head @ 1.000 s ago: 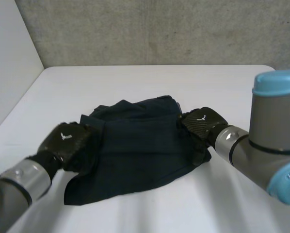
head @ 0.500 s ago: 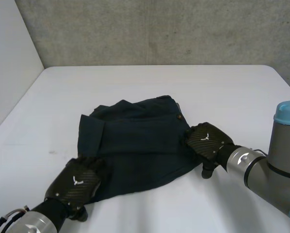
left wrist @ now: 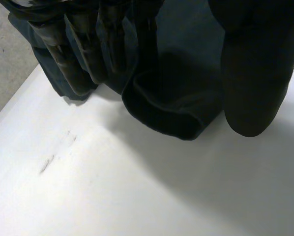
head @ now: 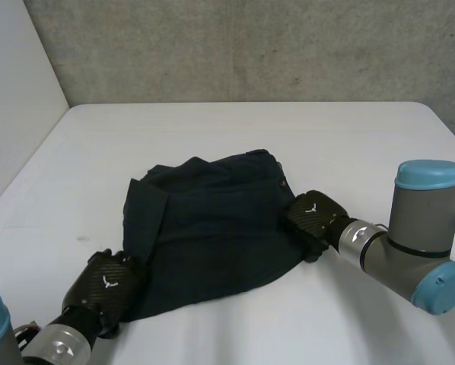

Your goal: Fold the shorts.

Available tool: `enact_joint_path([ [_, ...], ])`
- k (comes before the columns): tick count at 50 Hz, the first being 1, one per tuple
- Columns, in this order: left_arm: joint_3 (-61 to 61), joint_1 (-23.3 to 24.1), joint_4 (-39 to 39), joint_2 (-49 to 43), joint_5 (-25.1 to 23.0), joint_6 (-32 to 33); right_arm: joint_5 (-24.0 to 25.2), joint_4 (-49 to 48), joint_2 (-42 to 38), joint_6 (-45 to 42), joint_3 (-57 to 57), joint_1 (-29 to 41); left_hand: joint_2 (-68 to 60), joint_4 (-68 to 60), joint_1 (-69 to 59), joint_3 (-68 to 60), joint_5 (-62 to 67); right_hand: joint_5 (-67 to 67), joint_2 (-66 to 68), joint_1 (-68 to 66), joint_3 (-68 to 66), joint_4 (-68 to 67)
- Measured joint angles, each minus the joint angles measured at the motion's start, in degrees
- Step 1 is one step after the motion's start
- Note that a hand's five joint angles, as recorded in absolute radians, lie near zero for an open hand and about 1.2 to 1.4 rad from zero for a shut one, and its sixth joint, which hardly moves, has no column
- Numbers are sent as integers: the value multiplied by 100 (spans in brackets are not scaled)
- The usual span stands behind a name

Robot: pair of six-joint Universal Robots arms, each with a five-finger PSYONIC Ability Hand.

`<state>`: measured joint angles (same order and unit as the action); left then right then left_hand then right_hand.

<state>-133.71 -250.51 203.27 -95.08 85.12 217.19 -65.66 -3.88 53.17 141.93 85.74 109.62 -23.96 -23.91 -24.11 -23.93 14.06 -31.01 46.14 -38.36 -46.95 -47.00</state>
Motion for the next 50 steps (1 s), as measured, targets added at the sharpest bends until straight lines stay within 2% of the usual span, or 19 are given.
enact_joint_path([
  [3, 71, -28, 36, -112, -6, 0, -4, -20, -1, 6, -30, 0, -325, -344, -379, -337, 335, -269, 183, -114, -139, -144],
  [6, 198, -73, 60, -283, -16, -4, -12, -47, 2, 21, -79, 0, -592, -606, -631, -580, 585, -1565, 1342, -1013, -1281, -1290],
  [9, 310, -100, 61, -413, -21, -7, -25, -60, -4, 33, -123, 0, -1025, -1049, -1053, -1028, 829, -2273, 2073, -1481, -1997, -2033],
  [14, 461, -146, 58, -538, -26, -13, -58, -64, -21, 59, -161, 4, -1971, -1946, -1776, -1940, 867, -2352, 2082, -1668, -2067, -2110],
  [18, 610, -251, 54, -589, -57, -22, -120, -59, -21, 162, -176, 6, -2958, -2968, -2859, -2949, 894, -2352, 2082, -1668, -2067, -2111],
  [20, 635, -273, 55, -590, -66, -22, -133, -55, -14, 192, -175, 6, -3048, -3041, -2953, -3020, 1249, -2352, 2082, -1668, -2067, -2111],
  [21, 674, -305, 49, -592, -81, -21, -156, -49, 10, 246, -175, 7, -3447, -3432, -3369, -3408, 2528, -2352, 2082, -1668, -2067, -2111],
  [24, 725, -332, 42, -594, -95, -17, -186, -36, 67, 327, -172, 7, -4122, -4139, -4027, -4101, 3868, -2352, 2082, -1668, -2067, -2111],
  [32, 863, -315, -4, -507, -95, 12, -242, 36, 361, 448, -151, 4, -4428, -4432, -4031, -4403, 4093, -2353, 2082, -1668, -2067, -2111],
  [37, 1027, -277, -137, -3, -67, -15, -256, 270, 664, 441, -159, 7, -4428, -4432, -4031, -4403, 4093, -2426, 2082, -1668, -2067, -2112],
  [42, 1346, -244, -660, 940, -61, -278, -283, 840, 1216, 405, -290, 11, -4428, -4434, -4031, -4403, 4093, -2451, 2082, -1668, -2067, -2112],
  [46, 1710, -255, -1316, 1621, -97, -714, -413, 1362, 1793, 368, -484, -11, -4428, -4435, -4031, -4403, 4093, -2451, 2082, -1669, -2067, -2112],
  [50, 2372, -304, -2233, 2189, -252, -1388, -765, 2044, 2576, 248, -857, -38, -4438, -4437, -4031, -4408, 4093, -2451, 2082, -1669, -2067, -2112],
])
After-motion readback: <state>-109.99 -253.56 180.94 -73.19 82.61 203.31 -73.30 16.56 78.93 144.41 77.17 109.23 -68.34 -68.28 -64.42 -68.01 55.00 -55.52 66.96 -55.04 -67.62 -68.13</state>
